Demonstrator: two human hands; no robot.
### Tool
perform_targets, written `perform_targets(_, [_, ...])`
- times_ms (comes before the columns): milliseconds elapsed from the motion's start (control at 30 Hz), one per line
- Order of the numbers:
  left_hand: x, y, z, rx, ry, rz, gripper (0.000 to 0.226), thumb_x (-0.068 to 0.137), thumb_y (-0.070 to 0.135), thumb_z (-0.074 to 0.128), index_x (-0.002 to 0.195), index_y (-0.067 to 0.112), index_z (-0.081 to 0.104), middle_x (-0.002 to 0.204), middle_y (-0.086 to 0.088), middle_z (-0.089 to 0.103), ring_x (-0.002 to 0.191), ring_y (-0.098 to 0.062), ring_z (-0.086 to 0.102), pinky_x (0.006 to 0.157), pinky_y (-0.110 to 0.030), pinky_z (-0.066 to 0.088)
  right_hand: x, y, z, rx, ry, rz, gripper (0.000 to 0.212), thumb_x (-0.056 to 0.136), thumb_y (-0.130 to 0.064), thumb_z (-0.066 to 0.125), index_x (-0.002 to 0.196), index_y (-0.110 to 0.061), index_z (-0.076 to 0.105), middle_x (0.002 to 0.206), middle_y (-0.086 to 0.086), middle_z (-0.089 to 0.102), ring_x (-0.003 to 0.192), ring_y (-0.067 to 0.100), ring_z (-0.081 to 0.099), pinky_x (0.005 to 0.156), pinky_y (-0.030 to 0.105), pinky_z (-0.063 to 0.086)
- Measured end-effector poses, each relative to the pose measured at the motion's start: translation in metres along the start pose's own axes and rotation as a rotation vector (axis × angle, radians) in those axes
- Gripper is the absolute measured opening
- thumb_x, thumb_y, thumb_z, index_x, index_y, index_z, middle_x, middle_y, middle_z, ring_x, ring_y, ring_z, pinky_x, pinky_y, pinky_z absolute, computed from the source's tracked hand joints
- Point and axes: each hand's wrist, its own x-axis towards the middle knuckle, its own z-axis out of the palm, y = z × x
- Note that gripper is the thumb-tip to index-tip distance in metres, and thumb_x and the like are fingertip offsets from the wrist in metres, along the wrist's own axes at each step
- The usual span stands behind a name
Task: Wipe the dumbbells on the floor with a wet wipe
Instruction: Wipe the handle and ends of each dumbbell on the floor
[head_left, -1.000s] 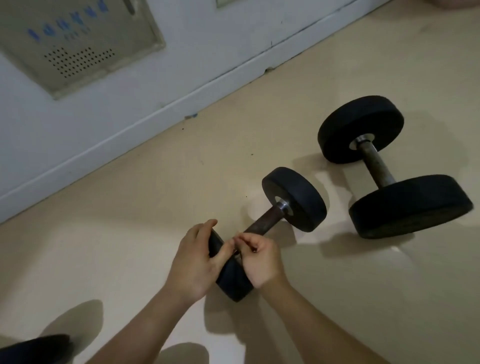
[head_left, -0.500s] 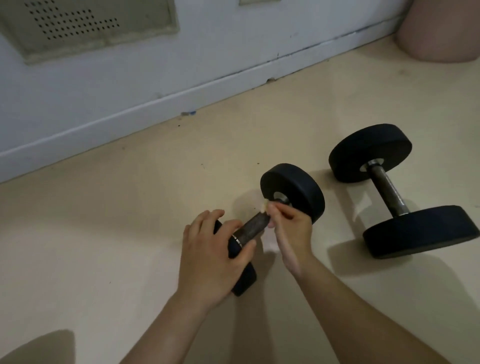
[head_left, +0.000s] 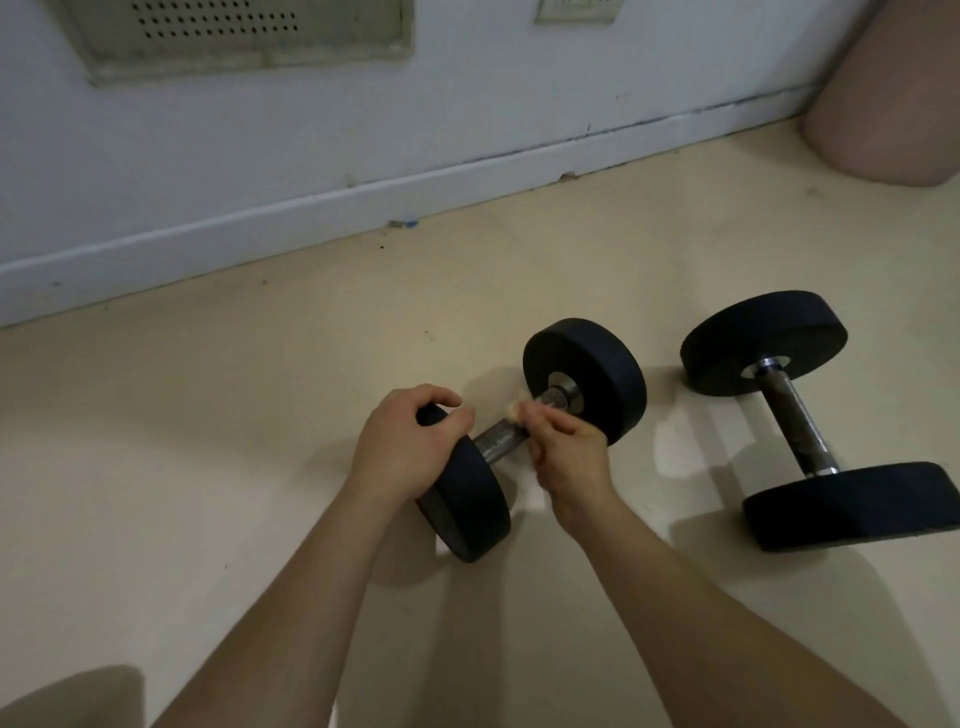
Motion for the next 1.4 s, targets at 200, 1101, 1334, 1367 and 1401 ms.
perform_targets(200, [0.006,-0.003,-0.004,-0.182,0.048,-0.028,0.004,0.080,0.036,0.070,0.080,0.032,0.070,0.090,0.013,0.067,0.089,-0.010,0.060,0.069,-0.026,0.047,0.010,-0.021,0.006,-0.110,0.034,0.012,0.017,0.087,-0.022,0.067,0.099,-0.012,0.073,0.078,0.001,0.065,0.065,0.010,0.051,0.060,0.020,0.045])
perform_targets(1101, [-0.029,0.016,0.003,0.744,-0.008,0.217,0.049,0.100,0.040,0.030,0.147,0.029,0.023,0.159,-0.003,0.001,0.144,-0.026,-0.006,0.117,-0.042,0.011,0.019,-0.026,0.025,-0.186,-0.127,0.311,0.039,0.092,-0.049,0.051,0.082,-0.014,0.065,0.056,-0.002,0.055,0.044,0.010,0.043,0.045,0.023,0.033])
perform_targets(1334, [-0.019,0.020,-0.008,0.642,-0.076,0.112,0.052,0.099,0.038,0.038,0.148,0.027,0.024,0.159,-0.003,0.007,0.144,-0.025,-0.003,0.118,-0.040,0.009,-0.008,-0.034,0.012,-0.595,-0.535,0.150,0.027,0.093,-0.040,0.052,0.095,-0.016,0.065,0.069,-0.001,0.054,0.058,0.010,0.044,0.053,0.023,0.033])
perform_targets(1367, [-0.016,0.023,-0.011,0.588,-0.077,0.080,0.052,0.098,0.035,0.043,0.147,0.026,0.027,0.158,-0.002,0.011,0.144,-0.023,0.002,0.117,-0.039,0.010,-0.010,-0.046,0.009,-0.577,-0.552,0.114,0.026,0.093,-0.038,0.055,0.094,-0.015,0.066,0.070,-0.001,0.056,0.059,0.010,0.045,0.054,0.023,0.034])
perform_targets(1401, [-0.015,0.028,-0.014,0.519,-0.038,0.067,0.048,0.097,0.031,0.047,0.144,0.025,0.035,0.156,-0.003,0.021,0.144,-0.023,0.011,0.116,-0.039,0.016,-0.014,-0.060,0.007,-0.573,-0.566,0.081,0.025,0.092,-0.036,0.057,0.094,-0.013,0.067,0.072,0.000,0.058,0.061,0.010,0.046,0.054,0.022,0.035])
